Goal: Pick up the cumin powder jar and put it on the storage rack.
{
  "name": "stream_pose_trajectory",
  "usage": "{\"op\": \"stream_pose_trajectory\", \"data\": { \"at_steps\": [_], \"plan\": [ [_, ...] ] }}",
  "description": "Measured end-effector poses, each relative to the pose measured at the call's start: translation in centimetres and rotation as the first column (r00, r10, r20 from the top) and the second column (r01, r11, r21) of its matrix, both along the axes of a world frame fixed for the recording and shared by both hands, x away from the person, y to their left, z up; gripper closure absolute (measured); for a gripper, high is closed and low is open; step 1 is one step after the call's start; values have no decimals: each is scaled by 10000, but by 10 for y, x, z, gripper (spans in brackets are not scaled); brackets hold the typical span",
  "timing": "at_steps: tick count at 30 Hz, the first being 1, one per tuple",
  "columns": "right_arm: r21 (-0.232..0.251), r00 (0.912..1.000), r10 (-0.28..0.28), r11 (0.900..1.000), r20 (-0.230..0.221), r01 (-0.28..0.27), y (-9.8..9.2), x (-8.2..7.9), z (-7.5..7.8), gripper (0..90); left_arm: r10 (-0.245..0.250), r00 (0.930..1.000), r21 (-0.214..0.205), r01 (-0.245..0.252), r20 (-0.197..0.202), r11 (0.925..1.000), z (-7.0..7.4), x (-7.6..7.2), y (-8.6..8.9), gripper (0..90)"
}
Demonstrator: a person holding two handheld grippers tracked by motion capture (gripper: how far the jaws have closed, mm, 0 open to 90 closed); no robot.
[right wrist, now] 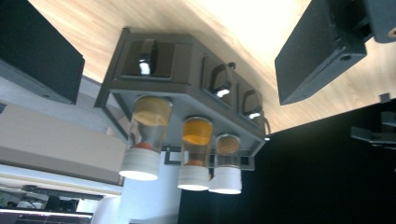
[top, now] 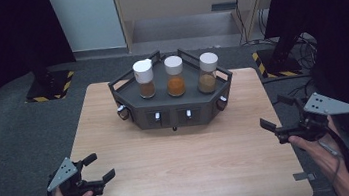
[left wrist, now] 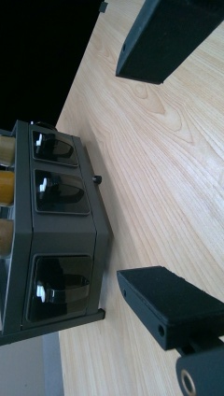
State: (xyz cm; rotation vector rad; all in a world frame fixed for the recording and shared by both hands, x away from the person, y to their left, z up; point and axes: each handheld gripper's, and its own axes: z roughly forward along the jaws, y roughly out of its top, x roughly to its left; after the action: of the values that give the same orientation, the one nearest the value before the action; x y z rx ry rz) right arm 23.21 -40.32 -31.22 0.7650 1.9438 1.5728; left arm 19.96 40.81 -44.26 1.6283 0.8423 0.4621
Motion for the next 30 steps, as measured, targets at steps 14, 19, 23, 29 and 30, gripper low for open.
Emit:
{"op": "stream_pose_trajectory", "data": {
  "at_steps": [14,19,23,29,30],
  "plan": [
    [-148,9995,251,9996,172,-249,12,-18,-36,18,34,10000,-75,-34,77,10000,-1,-1,1,27],
    [-2,9997,223,9998,-67,-223,11,-18,-50,19,18,10000,-46,-17,90,10000,0,-1,1,27],
    [-86,9997,215,9997,-74,-216,12,-19,-58,18,30,10000,-63,-29,91,10000,0,-1,1,27],
    [-46,9992,246,9997,-329,-248,12,-18,-70,17,29,9999,-38,-28,112,10000,0,-2,1,27],
    [-30,9991,255,9997,-337,-256,13,-18,-72,18,28,9999,-34,-28,113,10000,0,-2,1,27]
  ]
}}
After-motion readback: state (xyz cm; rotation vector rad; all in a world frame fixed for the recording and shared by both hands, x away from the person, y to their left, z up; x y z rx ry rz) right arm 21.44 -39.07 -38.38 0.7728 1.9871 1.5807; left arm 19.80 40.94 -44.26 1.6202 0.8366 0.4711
